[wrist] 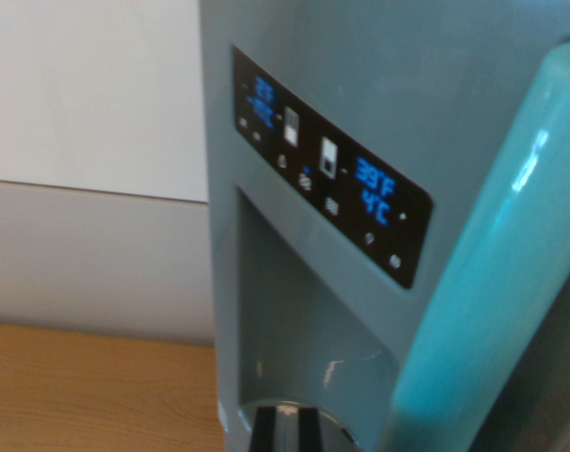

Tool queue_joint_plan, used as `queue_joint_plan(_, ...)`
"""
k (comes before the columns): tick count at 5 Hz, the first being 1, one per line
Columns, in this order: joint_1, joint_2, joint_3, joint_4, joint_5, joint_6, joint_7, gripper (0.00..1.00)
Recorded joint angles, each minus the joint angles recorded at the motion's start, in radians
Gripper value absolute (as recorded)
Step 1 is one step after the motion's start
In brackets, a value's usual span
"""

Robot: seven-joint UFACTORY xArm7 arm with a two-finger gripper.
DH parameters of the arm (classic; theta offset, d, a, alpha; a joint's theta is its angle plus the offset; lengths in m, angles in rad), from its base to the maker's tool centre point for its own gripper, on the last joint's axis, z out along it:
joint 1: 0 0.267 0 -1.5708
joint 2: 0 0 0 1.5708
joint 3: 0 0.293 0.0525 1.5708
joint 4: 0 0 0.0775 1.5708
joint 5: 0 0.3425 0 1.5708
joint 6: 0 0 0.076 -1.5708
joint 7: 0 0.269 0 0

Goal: Close fridge door

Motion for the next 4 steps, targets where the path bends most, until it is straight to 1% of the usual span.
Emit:
queue_joint_plan(1,0.0,0.0,0.0,0.0,0.0,0.0,0.0,1.0)
queue_joint_plan(2,-0.0003,0.033,-0.02,0.021,0.0,0.0,0.0,1.0)
queue_joint_plan(3,-0.0003,0.033,-0.02,0.021,0.0,0.0,0.0,1.0)
queue_joint_plan(4,-0.0004,0.058,-0.05,0.039,0.0,-0.001,0.0,1.0)
